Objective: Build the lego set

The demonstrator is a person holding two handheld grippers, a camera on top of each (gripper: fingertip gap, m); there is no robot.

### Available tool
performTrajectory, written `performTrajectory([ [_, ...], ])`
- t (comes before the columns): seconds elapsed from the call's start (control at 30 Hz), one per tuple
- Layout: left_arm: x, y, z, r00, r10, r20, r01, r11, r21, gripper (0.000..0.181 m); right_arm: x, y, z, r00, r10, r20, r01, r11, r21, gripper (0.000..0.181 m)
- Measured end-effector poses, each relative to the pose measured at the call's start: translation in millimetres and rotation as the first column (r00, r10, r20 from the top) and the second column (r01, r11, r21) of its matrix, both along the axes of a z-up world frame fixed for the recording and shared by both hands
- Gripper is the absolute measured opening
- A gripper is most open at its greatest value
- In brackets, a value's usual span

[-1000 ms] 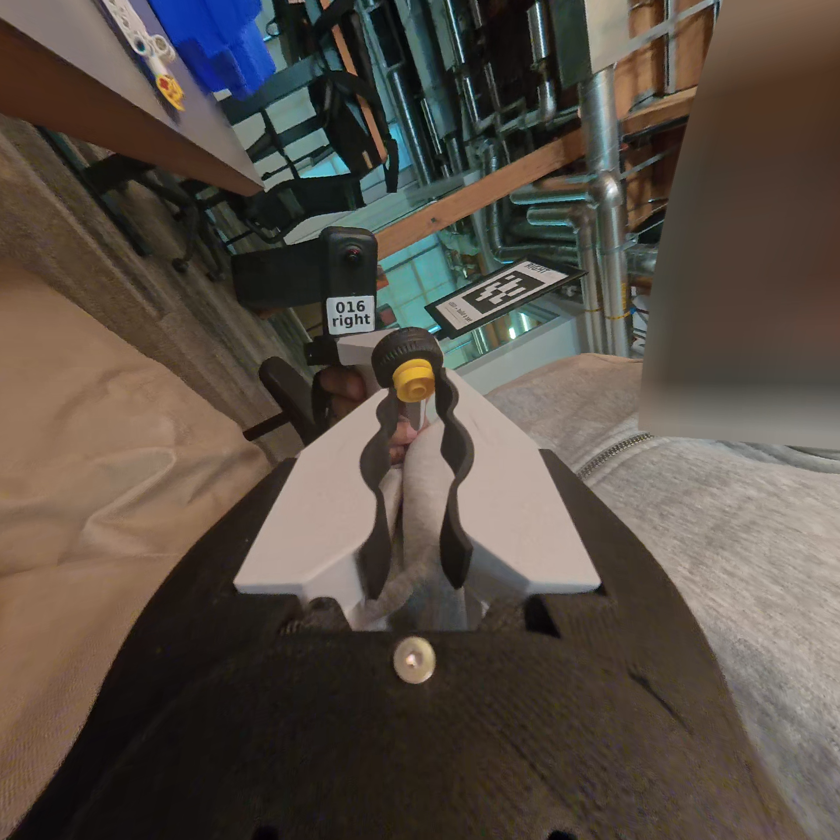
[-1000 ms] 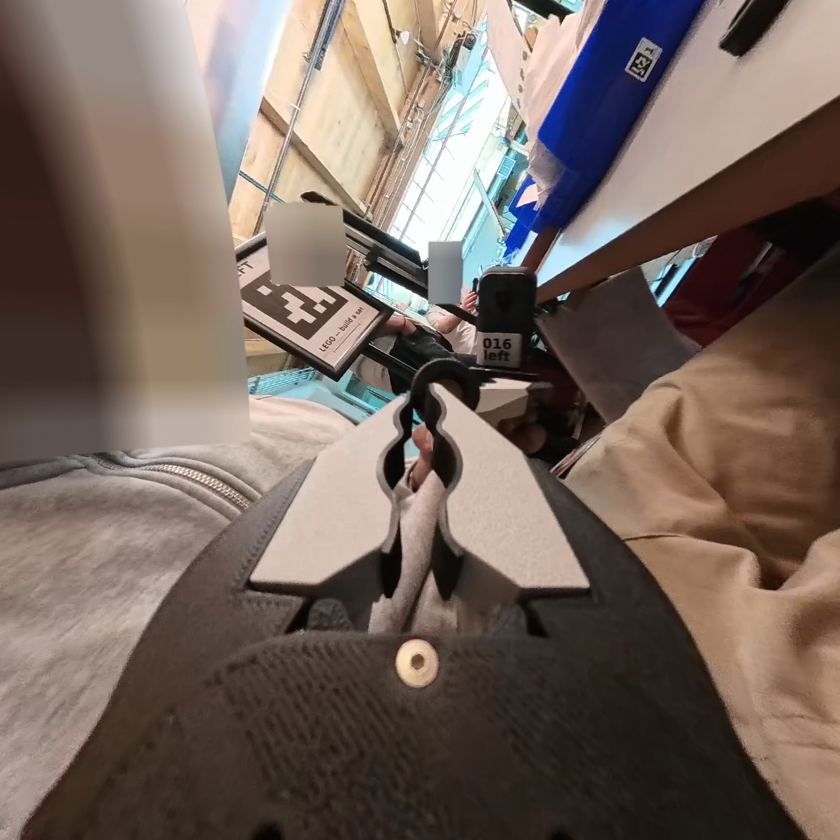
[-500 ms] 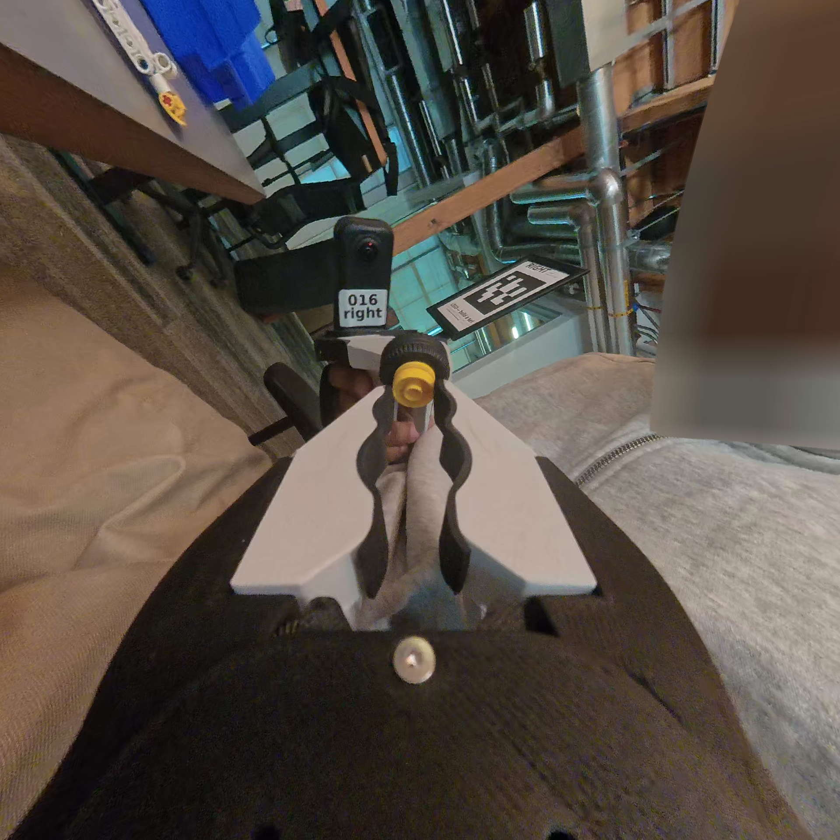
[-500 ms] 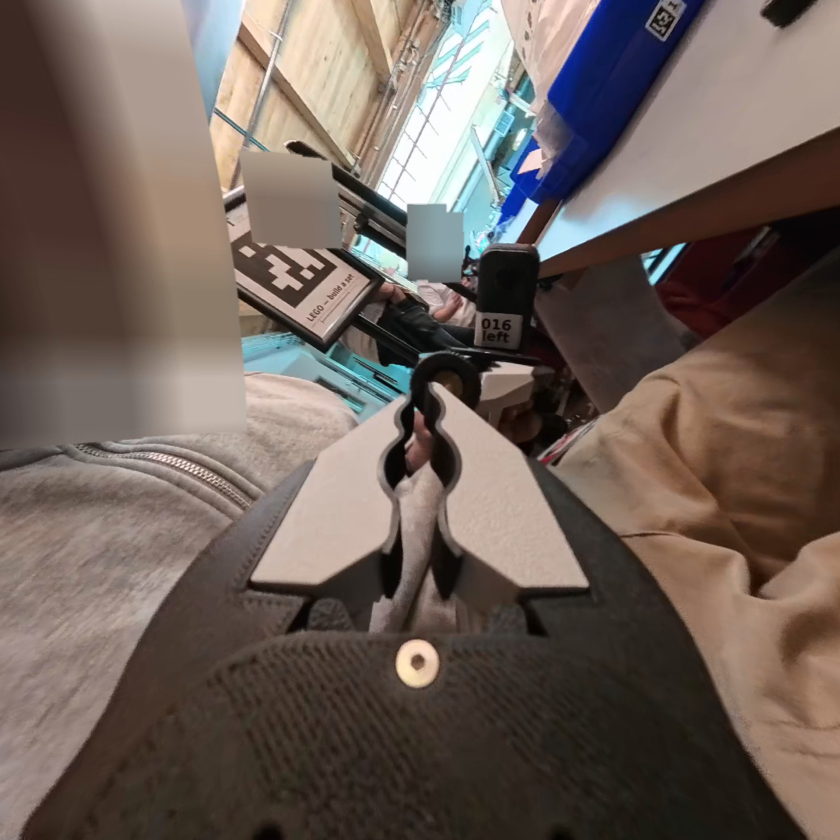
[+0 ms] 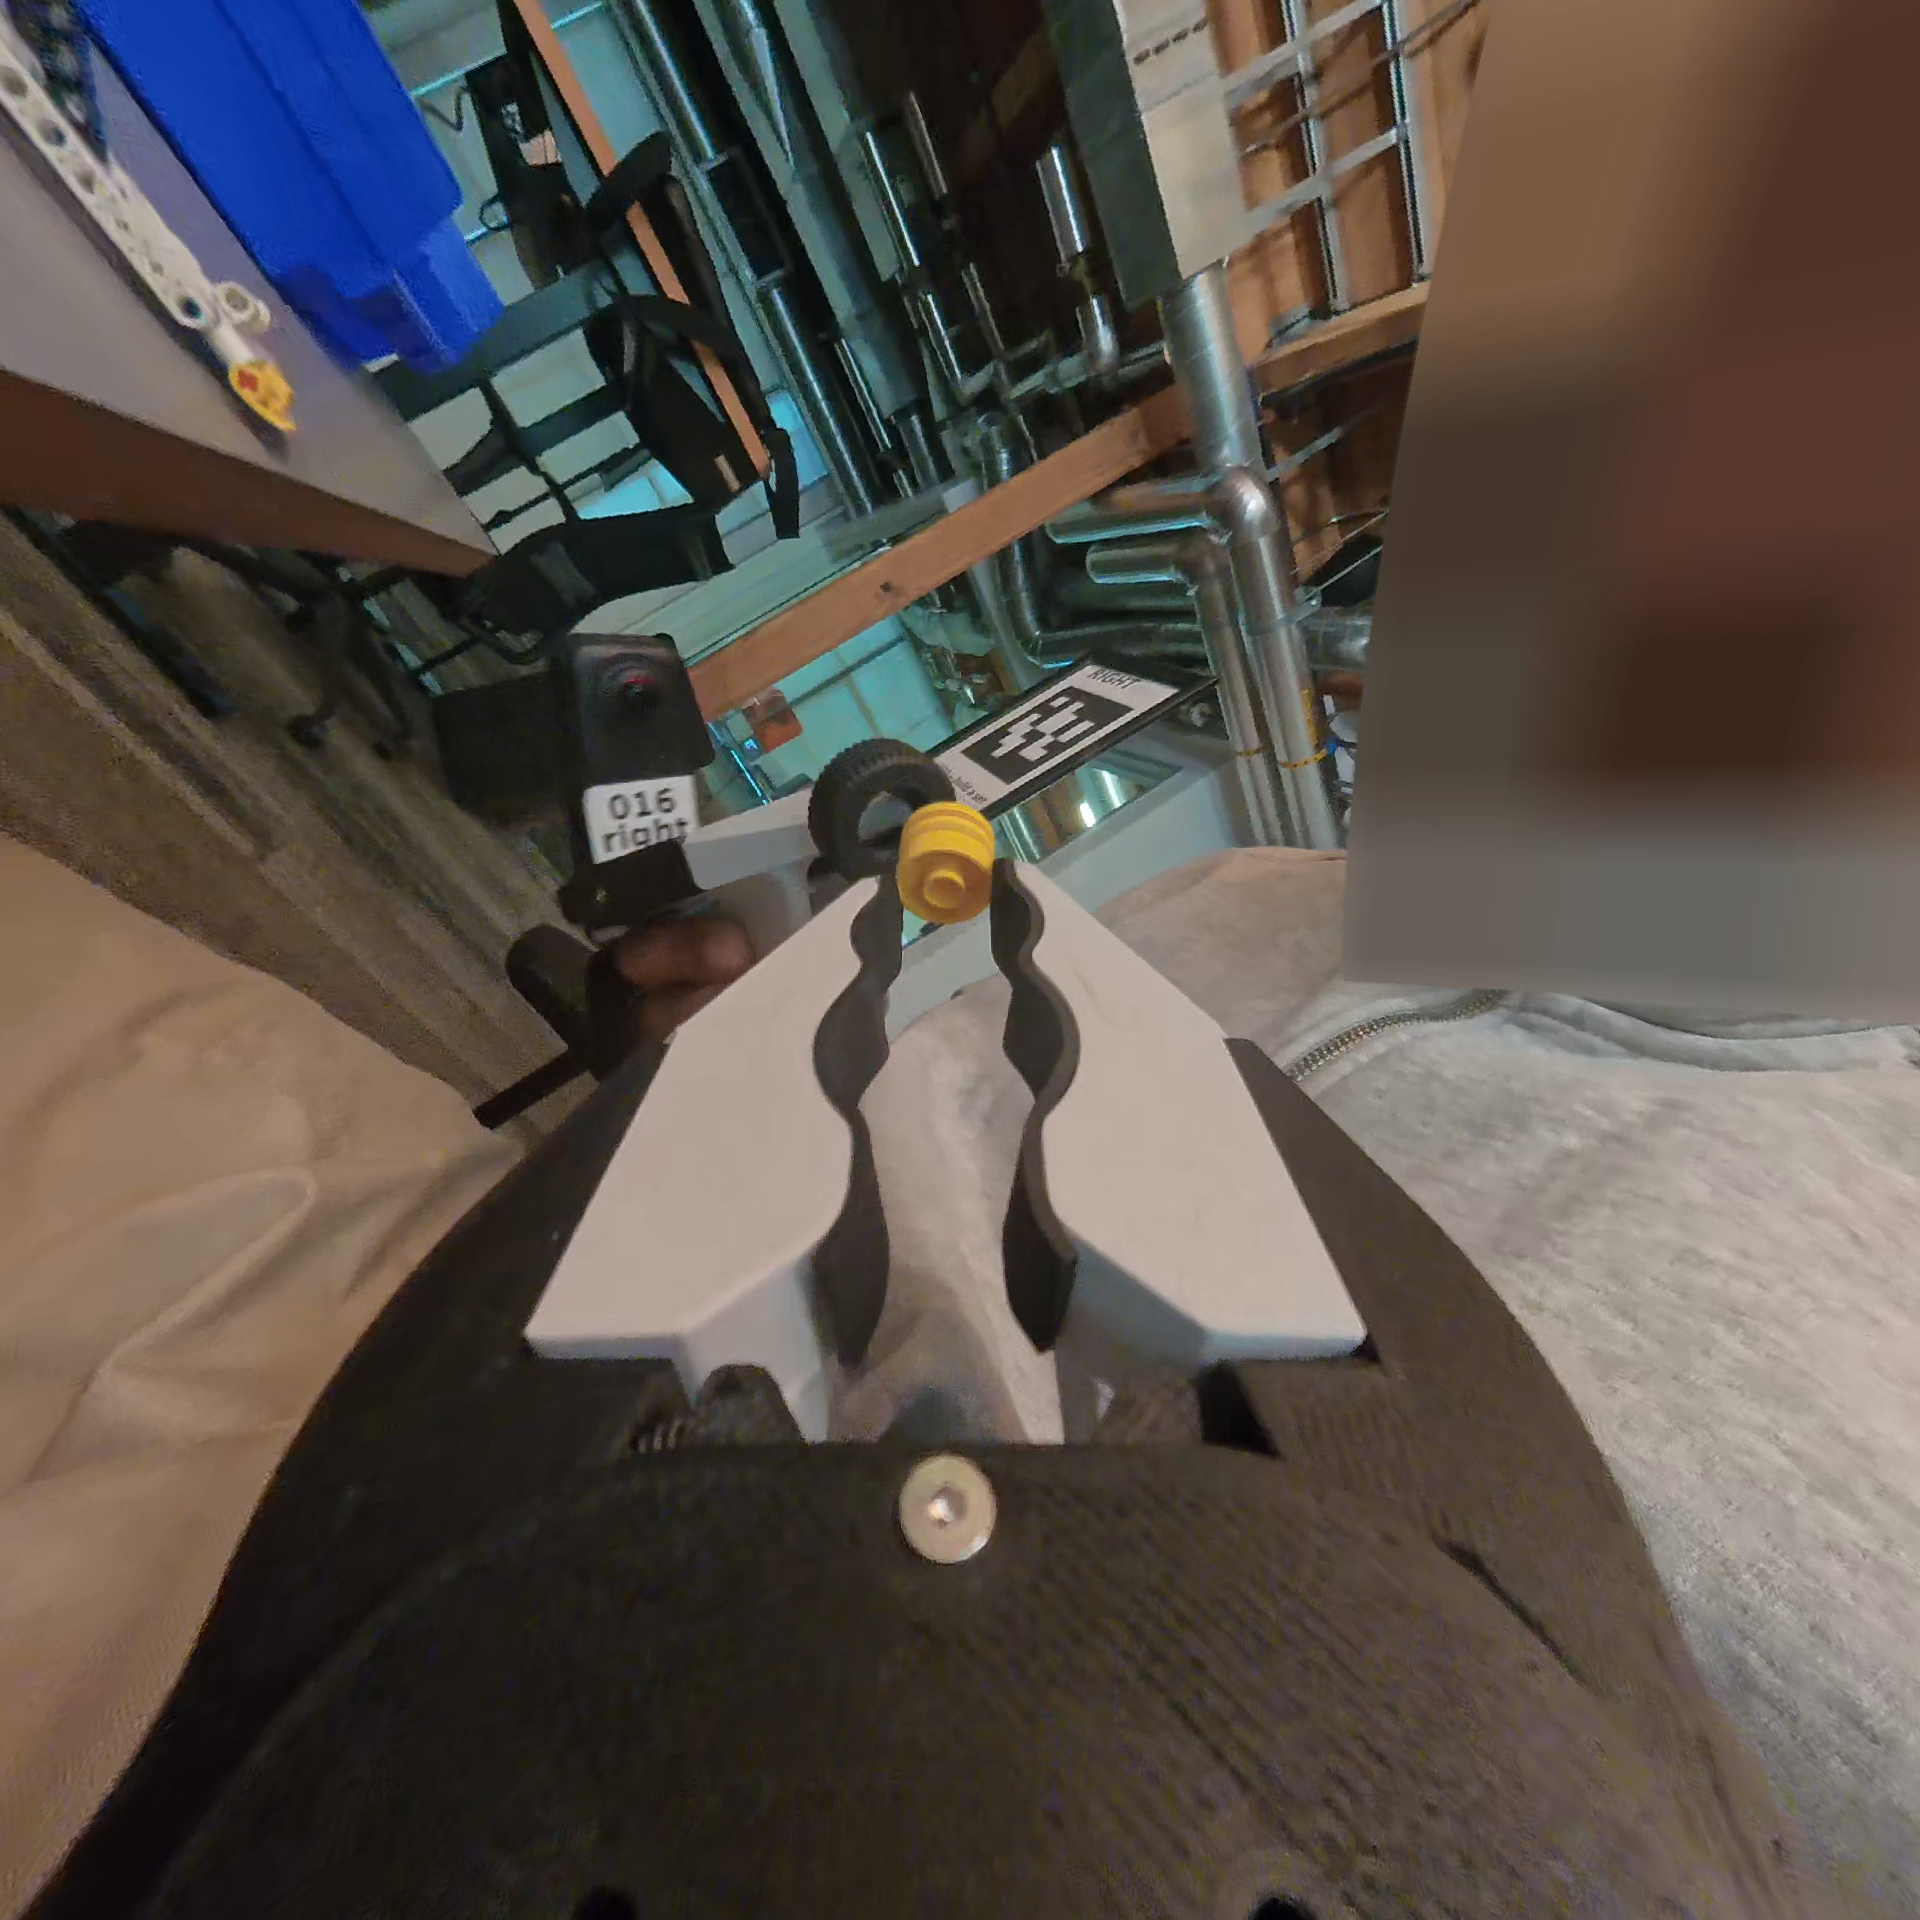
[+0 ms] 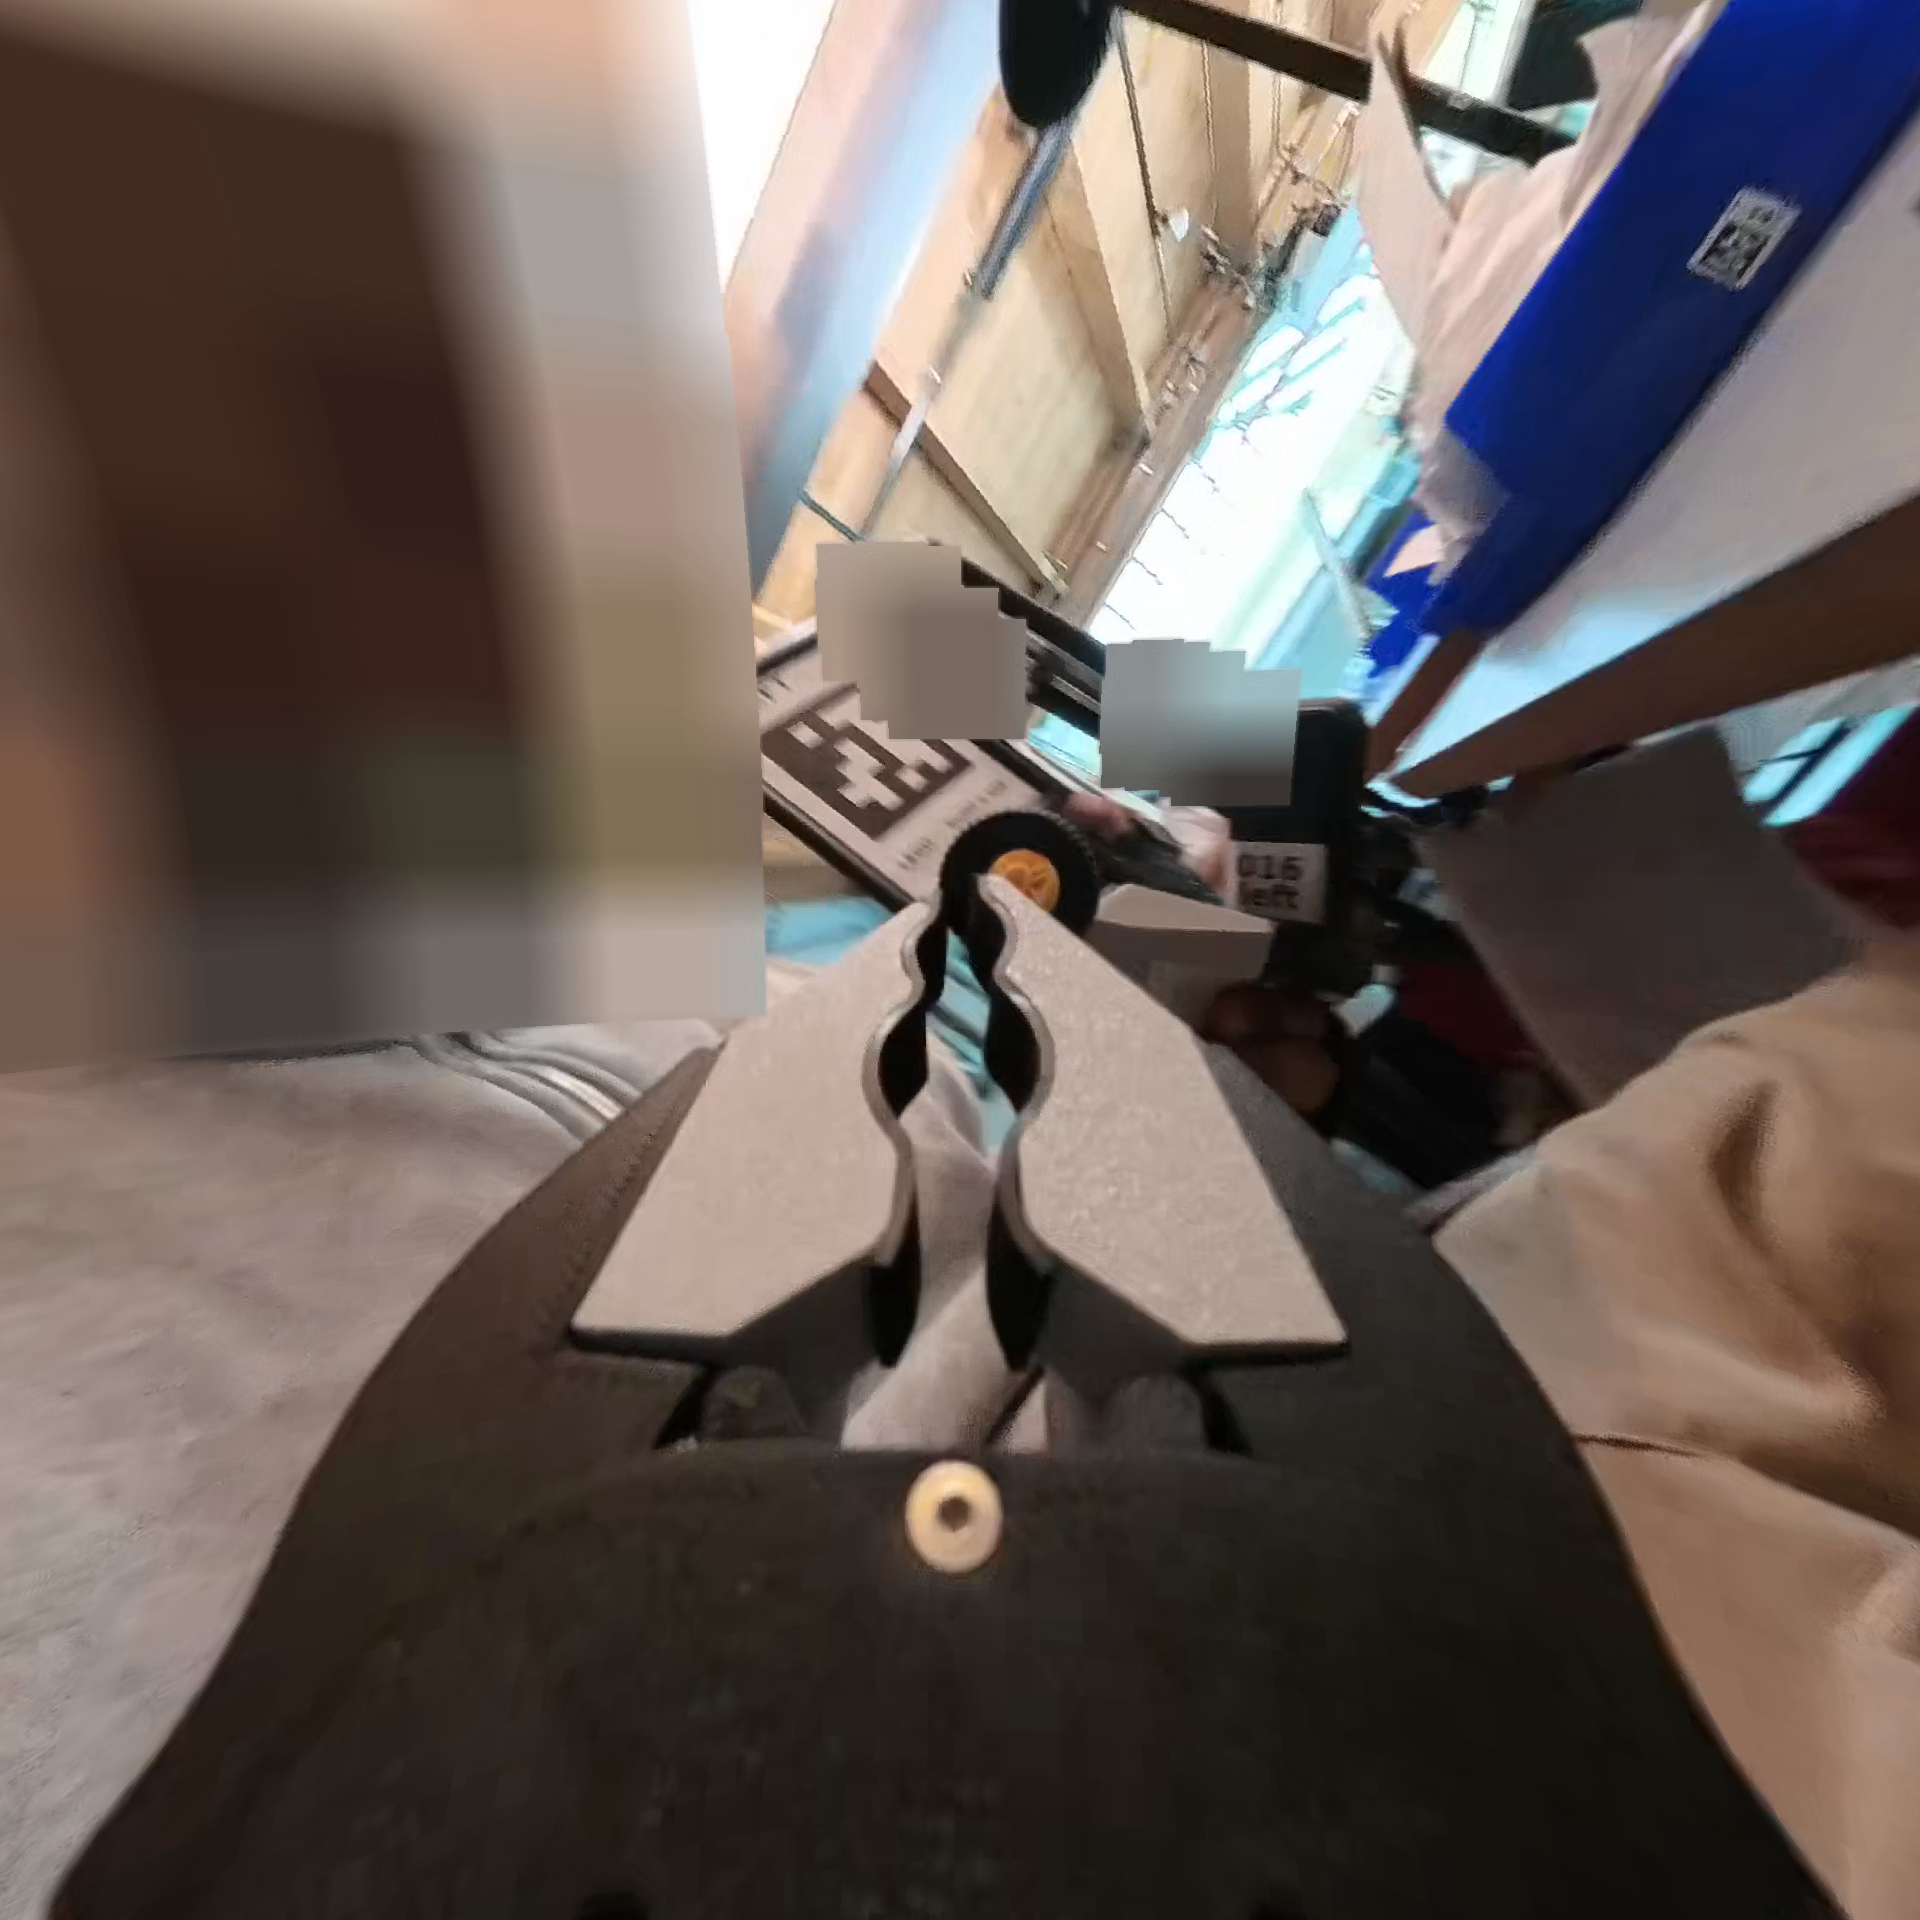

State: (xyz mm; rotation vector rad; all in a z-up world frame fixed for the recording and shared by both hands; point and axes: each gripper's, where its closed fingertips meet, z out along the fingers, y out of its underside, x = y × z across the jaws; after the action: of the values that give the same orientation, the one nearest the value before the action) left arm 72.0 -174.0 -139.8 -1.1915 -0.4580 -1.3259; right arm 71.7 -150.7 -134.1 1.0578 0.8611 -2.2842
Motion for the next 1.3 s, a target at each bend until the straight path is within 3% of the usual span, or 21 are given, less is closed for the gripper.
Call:
performTrajectory([
  [0.03, -1.4, -0.1, 1.2, 1.0, 0.005, -0.01, -0.005, 1.0, 0.0, 0.016, -1.5, -1.3, 1.2, 1.0, -0.02, -0.023, 0.022, 0.997, 0.074, 0.001],
  [0.13, -8.5, 1.0, -1.4, 0.999, 0.029, -0.033, -0.029, 1.0, -0.007, 0.016, -18.5, 1.3, -4.4, 0.995, -0.091, -0.035, 0.097, 0.951, 0.292, 0.002],
  [0.2, -21.9, 0.1, -1.6, 0.995, 0.086, -0.052, -0.087, 0.996, -0.008, 0.016, -38.1, 4.4, -17.4, 0.986, -0.152, -0.063, 0.163, 0.848, 0.505, 0.002],
  [0.3, -44.7, -2.6, -4.1, 0.974, 0.178, -0.143, -0.186, 0.982, -0.043, 0.015, -70.8, 3.0, -37.3, 0.984, -0.141, -0.109, 0.171, 0.575, 0.8, 0.004],
  [0.37, -56.5, -3.6, -4.8, 0.947, 0.216, -0.239, -0.238, 0.969, -0.069, 0.015, -95.8, 6.8, -47.6, 0.981, -0.135, -0.139, 0.181, 0.372, 0.91, 0.004],
  [0.5, -83.3, -4.3, -5.1, 0.864, 0.267, -0.427, -0.341, 0.934, -0.105, 0.015, -135.6, 15.3, -70.3, 0.982, -0.076, -0.176, 0.178, 0.027, 0.984, 0.004],
  [0.57, -100.2, -3.0, -6.4, 0.834, 0.277, -0.477, -0.376, 0.918, -0.124, 0.016, -150.0, 15.7, -79.8, 0.985, -0.03, -0.168, 0.166, -0.054, 0.985, 0.004],
  [0.63, -119.5, 0.5, -6.3, 0.828, 0.283, -0.485, -0.391, 0.91, -0.136, 0.015, -163.0, 14.5, -81.7, 0.988, -0.005, -0.155, 0.155, -0.066, 0.986, 0.004],
  [0.77, -155.2, 12.8, 3.1, 0.878, 0.268, -0.396, -0.341, 0.932, -0.125, 0.015, -187.4, 24.4, -81.1, 0.994, 0.012, -0.108, 0.109, -0.109, 0.988, 0.007],
  [0.87, -172.3, 17.9, 2.8, 0.884, 0.276, -0.377, -0.342, 0.932, -0.118, 0.016, -188.4, 19.8, -68.6, 0.996, 0.033, -0.082, 0.081, 0.022, 0.996, 0.02],
  [0.97, -177.7, 16.3, 6.9, 0.872, 0.311, -0.377, -0.367, 0.926, -0.085, 0.016, -181.7, 21.4, -44.9, 0.994, 0.02, -0.103, 0.098, 0.185, 0.978, 0.015],
  [1.03, -173.8, 15.1, 12.8, 0.86, 0.323, -0.394, -0.36, 0.933, -0.021, 0.016, -174.8, 21.0, -19.9, 0.985, 0.029, -0.17, 0.155, 0.29, 0.944, 0.015],
  [1.1, -166.1, 15.2, 27.9, 0.907, 0.277, -0.319, -0.278, 0.96, 0.043, 0.015, -166.0, 15.0, 10.8, 0.959, 0.066, -0.275, 0.229, 0.386, 0.894, 0.019],
  [1.2, -150.7, 17.5, 41.8, 0.969, 0.127, -0.212, -0.109, 0.989, 0.096, 0.016, -151.1, 4.6, 40.9, 0.878, 0.173, -0.447, 0.344, 0.423, 0.838, 0.024],
  [1.3, -131.0, 20.3, 42.9, 0.987, -0.012, -0.162, 0.03, 0.994, 0.109, 0.016, -139.4, -3.2, 44.2, 0.804, 0.291, -0.518, 0.389, 0.4, 0.83, 0.023],
])
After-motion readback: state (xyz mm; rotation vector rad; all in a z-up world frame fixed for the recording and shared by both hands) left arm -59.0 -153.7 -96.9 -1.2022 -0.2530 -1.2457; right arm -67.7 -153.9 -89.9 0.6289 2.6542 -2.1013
